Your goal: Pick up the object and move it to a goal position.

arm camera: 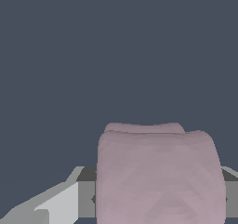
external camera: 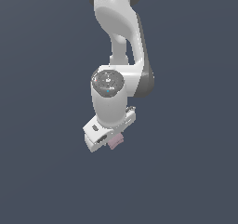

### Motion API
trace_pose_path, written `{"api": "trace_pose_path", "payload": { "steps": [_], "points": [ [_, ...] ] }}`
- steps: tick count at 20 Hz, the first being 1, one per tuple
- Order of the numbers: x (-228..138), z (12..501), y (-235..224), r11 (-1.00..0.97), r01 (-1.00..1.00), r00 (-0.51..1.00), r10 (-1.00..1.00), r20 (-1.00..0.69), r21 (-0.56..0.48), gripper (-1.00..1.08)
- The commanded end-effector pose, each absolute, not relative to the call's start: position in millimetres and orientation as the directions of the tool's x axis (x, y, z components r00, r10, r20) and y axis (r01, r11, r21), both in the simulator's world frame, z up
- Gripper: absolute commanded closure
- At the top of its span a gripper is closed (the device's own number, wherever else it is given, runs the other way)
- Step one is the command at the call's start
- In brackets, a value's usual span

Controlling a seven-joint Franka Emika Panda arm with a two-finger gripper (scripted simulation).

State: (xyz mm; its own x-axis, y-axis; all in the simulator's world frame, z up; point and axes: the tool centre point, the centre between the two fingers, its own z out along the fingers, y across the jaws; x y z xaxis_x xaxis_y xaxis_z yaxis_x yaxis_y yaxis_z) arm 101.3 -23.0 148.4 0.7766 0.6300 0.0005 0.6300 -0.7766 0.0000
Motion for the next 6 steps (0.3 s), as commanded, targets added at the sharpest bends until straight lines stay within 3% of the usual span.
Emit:
{"api": "trace_pose_path", "payload": {
  "steps": [1,6],
  "points": [
    [105.3,150.5,-22.3,-0.777,0.63,0.777,0.63,0.0,0.0,1.08],
    [108.0,151.9,-21.8,-0.777,0.63,0.777,0.63,0.0,0.0,1.08]
  ]
}}
